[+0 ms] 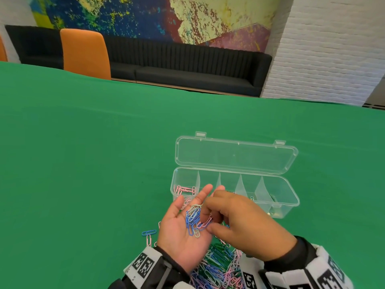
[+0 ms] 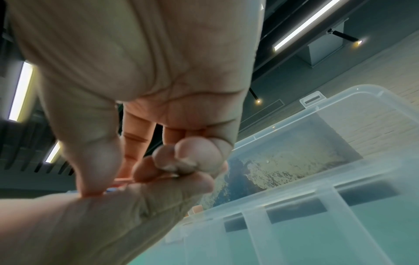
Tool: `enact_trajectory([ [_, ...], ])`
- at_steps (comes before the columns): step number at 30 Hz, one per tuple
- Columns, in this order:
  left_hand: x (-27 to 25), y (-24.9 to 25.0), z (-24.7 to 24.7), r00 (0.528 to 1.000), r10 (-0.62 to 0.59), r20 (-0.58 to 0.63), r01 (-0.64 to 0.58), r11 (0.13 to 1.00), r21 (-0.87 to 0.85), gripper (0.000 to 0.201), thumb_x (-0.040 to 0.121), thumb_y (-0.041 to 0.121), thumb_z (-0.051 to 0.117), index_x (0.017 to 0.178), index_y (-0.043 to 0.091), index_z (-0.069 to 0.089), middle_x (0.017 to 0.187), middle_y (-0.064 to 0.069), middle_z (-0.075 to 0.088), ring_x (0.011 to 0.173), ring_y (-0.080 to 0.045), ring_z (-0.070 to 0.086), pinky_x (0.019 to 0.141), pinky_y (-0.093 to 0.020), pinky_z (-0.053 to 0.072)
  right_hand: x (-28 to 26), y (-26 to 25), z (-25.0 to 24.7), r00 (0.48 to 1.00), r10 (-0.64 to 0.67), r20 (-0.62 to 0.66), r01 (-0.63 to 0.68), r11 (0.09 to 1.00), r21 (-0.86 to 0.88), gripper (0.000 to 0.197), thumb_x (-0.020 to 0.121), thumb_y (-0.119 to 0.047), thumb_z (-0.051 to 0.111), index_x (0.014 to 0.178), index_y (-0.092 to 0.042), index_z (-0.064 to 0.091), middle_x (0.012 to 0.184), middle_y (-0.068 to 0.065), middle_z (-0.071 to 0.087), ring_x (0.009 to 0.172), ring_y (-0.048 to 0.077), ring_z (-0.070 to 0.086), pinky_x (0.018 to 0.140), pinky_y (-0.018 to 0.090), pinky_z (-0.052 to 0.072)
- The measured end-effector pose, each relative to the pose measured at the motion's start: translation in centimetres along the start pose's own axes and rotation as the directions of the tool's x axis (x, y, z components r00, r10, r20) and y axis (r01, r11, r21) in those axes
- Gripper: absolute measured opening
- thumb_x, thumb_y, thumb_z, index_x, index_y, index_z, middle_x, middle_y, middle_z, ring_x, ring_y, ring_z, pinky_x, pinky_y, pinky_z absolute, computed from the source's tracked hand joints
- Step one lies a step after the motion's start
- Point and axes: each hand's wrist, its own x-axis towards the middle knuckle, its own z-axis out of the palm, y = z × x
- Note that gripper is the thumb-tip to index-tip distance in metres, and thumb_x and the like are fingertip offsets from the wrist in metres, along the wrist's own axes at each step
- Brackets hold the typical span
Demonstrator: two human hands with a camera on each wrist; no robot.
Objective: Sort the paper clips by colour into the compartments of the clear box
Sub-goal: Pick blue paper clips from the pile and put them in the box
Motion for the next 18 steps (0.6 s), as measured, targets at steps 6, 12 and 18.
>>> enact_trajectory([
  [6,-0.17,-0.08,0.27,0.998,-0.005,0.058,0.005,1.000,-0.006,0.060,0.083,0.035,0.037,0.119,-0.009,0.056,0.126,-0.033,0.053,0.088,-0.035,0.066,0.073,-0.041,0.055,0.15,0.26,0.02,1.000,-0.005,-0.031,0.004,0.999,-0.033,0.009,0.080,-0.022,0.060,0.089,-0.025,0.060,0.074,-0.016,0.040,0.069,0.002,0.040,0.066,0.017,0.034],
  [12,-0.20,-0.35,0.25,0.996,-0.020,0.081,0.023,0.999,-0.035,0.061,0.086,0.036,0.036,0.119,-0.011,0.055,0.126,-0.034,0.053,0.082,-0.035,0.066,0.057,-0.033,0.056,0.19,0.42,0.09,1.000,0.011,-0.028,-0.012,0.999,-0.046,0.009,0.084,-0.024,0.059,0.092,-0.025,0.063,0.073,-0.019,0.042,0.073,0.000,0.038,0.066,0.010,0.030],
  [18,-0.07,-0.39,-0.11,0.997,-0.048,0.052,0.048,0.999,0.008,0.056,0.088,0.033,0.043,0.124,-0.009,0.053,0.128,-0.033,0.051,0.094,-0.037,0.066,0.085,-0.046,0.051,0.23,-0.29,0.16,0.999,0.033,-0.006,-0.033,0.996,-0.083,0.008,0.085,-0.025,0.058,0.092,-0.024,0.060,0.083,-0.010,0.050,0.076,0.007,0.040,0.068,0.026,0.033],
])
